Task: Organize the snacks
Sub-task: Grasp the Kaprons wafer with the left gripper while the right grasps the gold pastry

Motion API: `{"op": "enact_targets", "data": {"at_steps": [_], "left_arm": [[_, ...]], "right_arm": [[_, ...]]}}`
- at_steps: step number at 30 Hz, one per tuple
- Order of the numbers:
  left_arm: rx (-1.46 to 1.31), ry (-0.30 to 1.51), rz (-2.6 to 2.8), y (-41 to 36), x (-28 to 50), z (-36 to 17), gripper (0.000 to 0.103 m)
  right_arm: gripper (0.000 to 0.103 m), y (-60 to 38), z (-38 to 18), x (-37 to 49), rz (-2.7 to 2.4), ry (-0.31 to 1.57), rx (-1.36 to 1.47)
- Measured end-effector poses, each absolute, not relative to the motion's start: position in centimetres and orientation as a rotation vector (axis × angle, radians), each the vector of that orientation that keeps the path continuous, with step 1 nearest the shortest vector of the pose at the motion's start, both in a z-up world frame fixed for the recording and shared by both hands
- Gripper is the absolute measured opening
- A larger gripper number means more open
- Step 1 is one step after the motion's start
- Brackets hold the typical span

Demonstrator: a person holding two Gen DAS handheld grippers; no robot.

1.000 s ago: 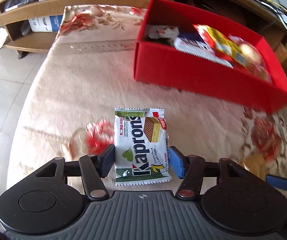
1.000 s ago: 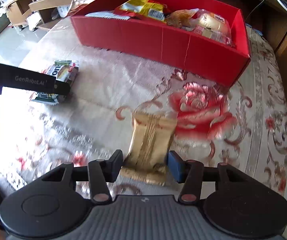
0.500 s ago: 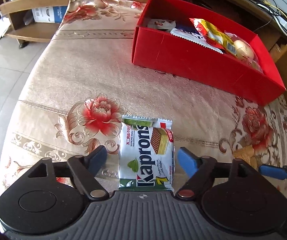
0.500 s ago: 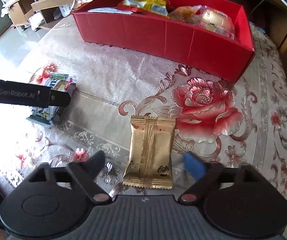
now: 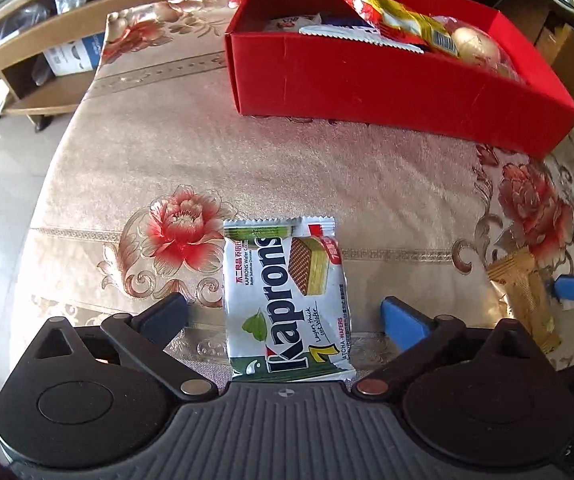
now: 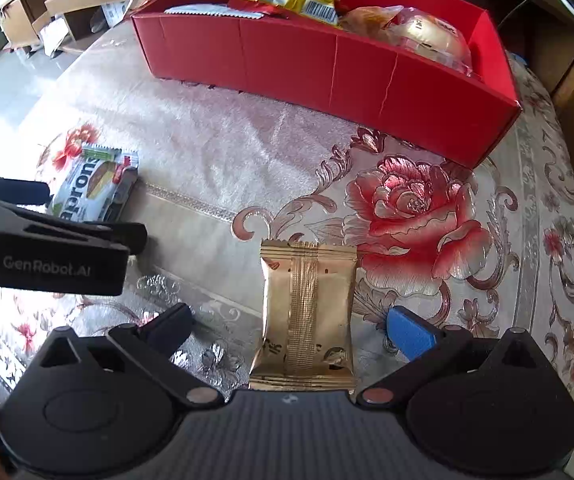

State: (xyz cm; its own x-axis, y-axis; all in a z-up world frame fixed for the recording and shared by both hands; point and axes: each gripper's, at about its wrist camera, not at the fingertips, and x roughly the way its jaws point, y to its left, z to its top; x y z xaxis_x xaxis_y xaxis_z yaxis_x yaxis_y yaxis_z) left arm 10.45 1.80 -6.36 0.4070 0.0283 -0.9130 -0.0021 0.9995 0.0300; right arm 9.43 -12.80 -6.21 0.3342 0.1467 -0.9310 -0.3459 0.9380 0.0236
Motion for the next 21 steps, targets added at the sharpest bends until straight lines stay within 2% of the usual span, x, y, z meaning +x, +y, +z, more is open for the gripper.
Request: {"op": "enact_targets", "data": {"at_steps": [4, 7, 9, 12, 14, 17, 21], "left_arm": [[0.016, 1.147, 0.015, 2.1, 10.4, -6.4, 0.103], [0.019, 1.160, 0.022, 1.9, 10.7, -6.4, 0.103], [-0.004, 1.159, 0.037, 2.1, 10.8, -6.3, 0.102], [0.008, 1.137, 0.052, 1.8, 10.6, -5.9, 0.090], [0.012, 1.119, 0.031, 1.5, 10.2, -5.3, 0.071], [0.000, 1.112, 0.017, 1.5, 9.7, -5.1, 0.066], [-0.025, 1.114, -0.004, 1.3, 8.9, -4.9, 0.065]], "right_arm": [[0.102, -13.2, -6.1, 9.2, 0.346, 1.182, -0.200], [0.087, -14.1, -5.6, 8.9, 0.337, 1.170, -0.194], [0.068, -14.5, -5.2, 8.7, 0.325, 1.159, -0.186], [0.051, -15.0, -4.6, 8.6, 0.326, 1.146, -0.185], [0.044, -14.9, -4.4, 8.6, 0.329, 1.141, -0.196], [0.041, -15.0, -4.2, 8.4, 0.338, 1.144, -0.191], [0.040, -15.4, -3.8, 7.8, 0.341, 1.142, -0.173]]}}
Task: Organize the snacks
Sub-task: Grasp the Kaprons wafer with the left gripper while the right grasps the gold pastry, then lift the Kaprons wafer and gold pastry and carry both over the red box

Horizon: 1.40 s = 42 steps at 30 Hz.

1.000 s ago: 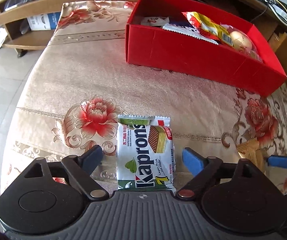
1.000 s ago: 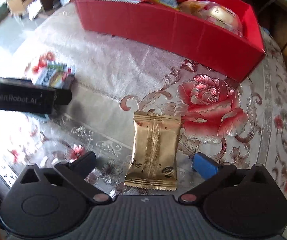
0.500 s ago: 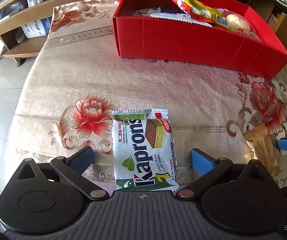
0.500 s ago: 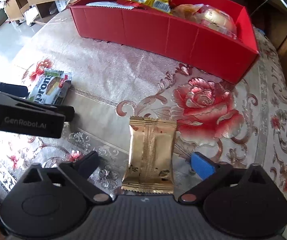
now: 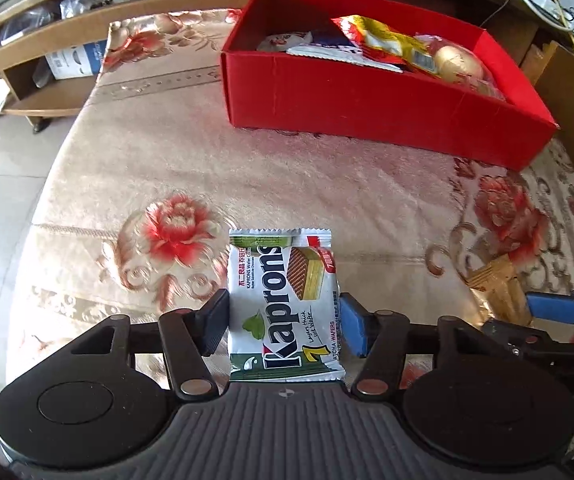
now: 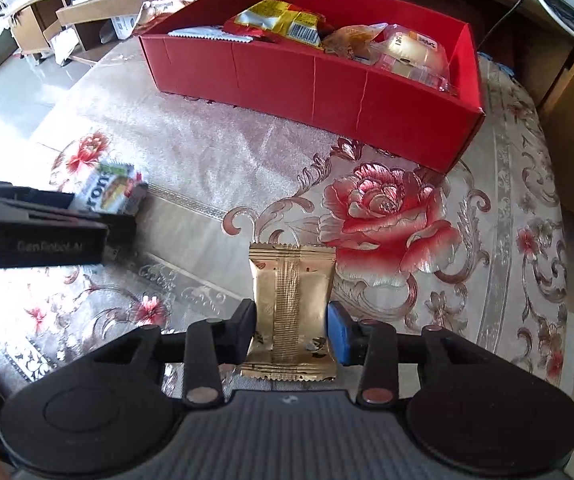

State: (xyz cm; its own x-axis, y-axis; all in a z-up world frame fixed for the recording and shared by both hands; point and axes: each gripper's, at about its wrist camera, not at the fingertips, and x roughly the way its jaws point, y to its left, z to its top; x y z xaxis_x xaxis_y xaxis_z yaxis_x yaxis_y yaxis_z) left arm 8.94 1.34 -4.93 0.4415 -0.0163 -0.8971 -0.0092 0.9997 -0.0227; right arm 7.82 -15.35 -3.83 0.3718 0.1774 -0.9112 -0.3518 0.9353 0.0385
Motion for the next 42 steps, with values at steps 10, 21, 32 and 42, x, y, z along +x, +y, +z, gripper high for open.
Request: {"op": "enact_targets", "data": {"at_steps": [10, 21, 32, 42], "left_arm": [[-0.026, 1.096, -0.058, -0.1, 7.6, -4.2, 0.064], [-0.063, 1.071, -0.095, -0.6, 7.4, -3.4, 0.065], [-0.108, 1.015, -0.126, -1.1, 7.7, -1.6, 0.065], [-0.131, 0.969, -0.147, -1.7, 8.8, 0.0, 0.065]], "right_arm": [[0.040, -16.7, -2.3, 6.8, 0.322, 1.110, -0.114], [0.040, -17.8, -1.1, 6.8, 0.313, 1.073, -0.059], [0.040, -17.7, 0.5, 7.2, 0.324, 1.024, -0.036], [0.040, -17.8, 2.3, 8.6, 0.326, 0.979, 0.013]]}}
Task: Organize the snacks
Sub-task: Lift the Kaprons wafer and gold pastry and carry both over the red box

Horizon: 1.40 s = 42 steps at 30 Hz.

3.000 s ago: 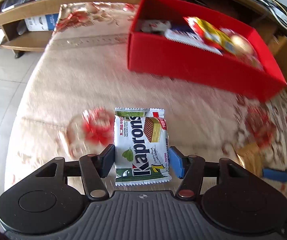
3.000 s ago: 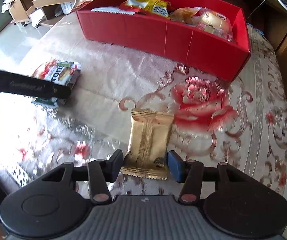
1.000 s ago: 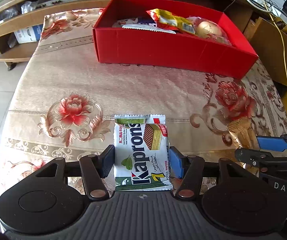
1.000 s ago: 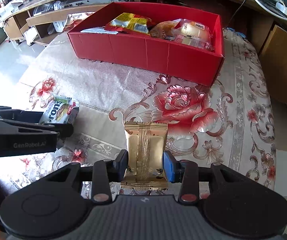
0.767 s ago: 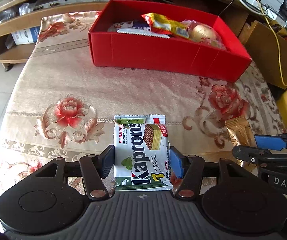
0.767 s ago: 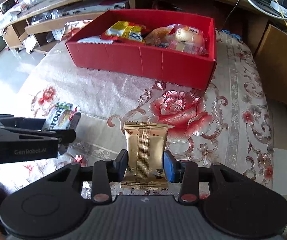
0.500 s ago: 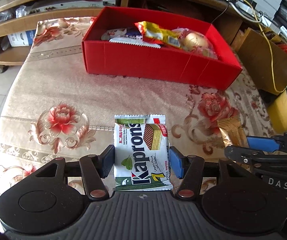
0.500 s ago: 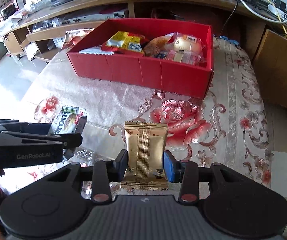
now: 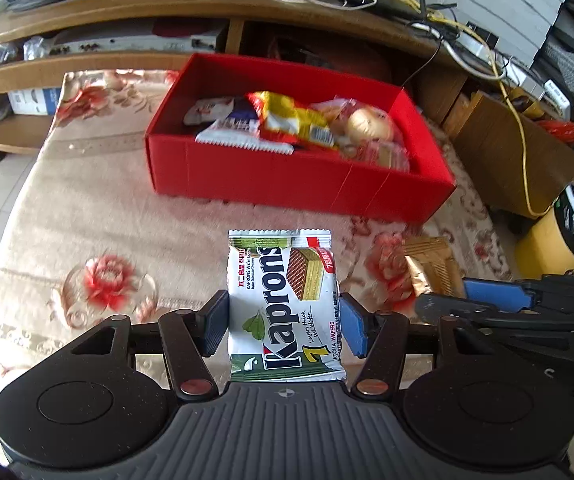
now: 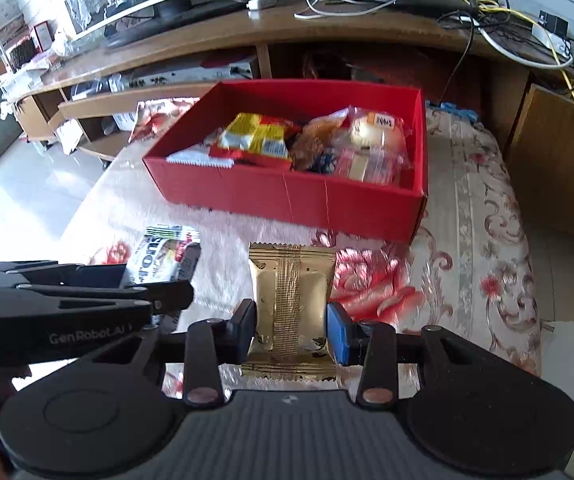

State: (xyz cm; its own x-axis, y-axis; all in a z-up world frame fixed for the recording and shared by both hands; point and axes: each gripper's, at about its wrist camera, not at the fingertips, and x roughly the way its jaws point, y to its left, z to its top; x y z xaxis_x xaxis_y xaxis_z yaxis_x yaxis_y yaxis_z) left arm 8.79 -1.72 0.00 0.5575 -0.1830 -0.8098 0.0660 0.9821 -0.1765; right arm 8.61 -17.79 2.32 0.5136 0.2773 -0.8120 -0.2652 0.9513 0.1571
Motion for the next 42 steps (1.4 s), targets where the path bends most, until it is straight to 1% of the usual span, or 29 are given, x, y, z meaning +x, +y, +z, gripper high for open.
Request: {"op": "enact_targets", "data": {"at_steps": [13, 27, 42], "left_arm": [[-0.152, 0.907, -0.153, -2.7, 11.5, 2.0, 0.064], [-0.125, 0.843, -0.124, -3.3, 16.8, 4.1, 0.063], [-0.117, 0.842, -0.083, -3.6, 22.1, 3.7, 0.063]], "right_arm": [[0.040, -18.6, 4.4, 11.4, 0.291, 0.923, 0.064], [0.040, -19.1, 5.9, 17.2, 0.253, 0.874, 0.089], [0.040, -18.6, 5.2, 22.9, 0.223, 0.872, 0.072]]}}
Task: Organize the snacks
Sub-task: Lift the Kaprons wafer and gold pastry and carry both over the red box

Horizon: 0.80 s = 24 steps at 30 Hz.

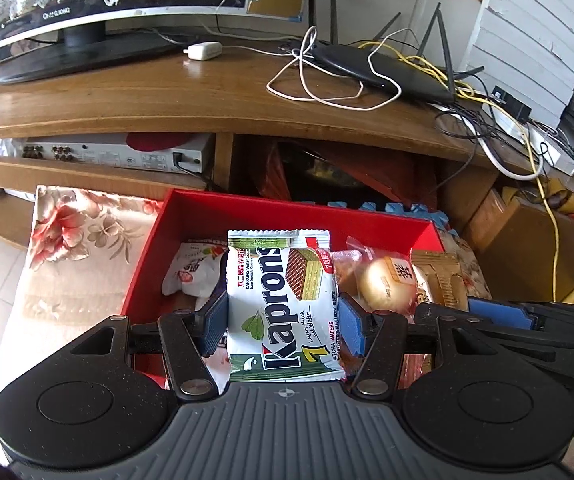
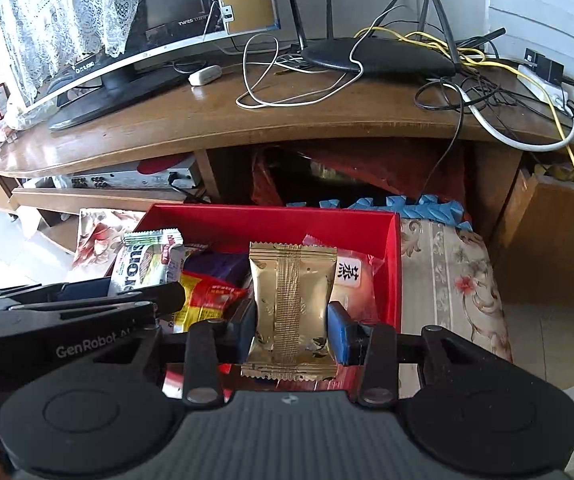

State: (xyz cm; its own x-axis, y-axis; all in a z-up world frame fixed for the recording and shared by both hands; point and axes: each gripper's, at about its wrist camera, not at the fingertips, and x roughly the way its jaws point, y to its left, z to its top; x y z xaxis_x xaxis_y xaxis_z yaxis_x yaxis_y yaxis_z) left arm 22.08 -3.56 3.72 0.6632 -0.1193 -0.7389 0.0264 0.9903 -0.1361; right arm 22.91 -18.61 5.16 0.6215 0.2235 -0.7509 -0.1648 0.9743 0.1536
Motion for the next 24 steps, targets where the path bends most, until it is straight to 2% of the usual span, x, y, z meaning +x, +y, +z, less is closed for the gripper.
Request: {"op": "enact_targets", "data": {"at_steps": [24], "left_arm": [[-0.076, 0.895, -0.031, -3.5, 24.6, 1.3, 0.064]], "right_arm": [[0.041, -17.6, 2.3, 25.8, 0.196, 0.933, 0.016]]}}
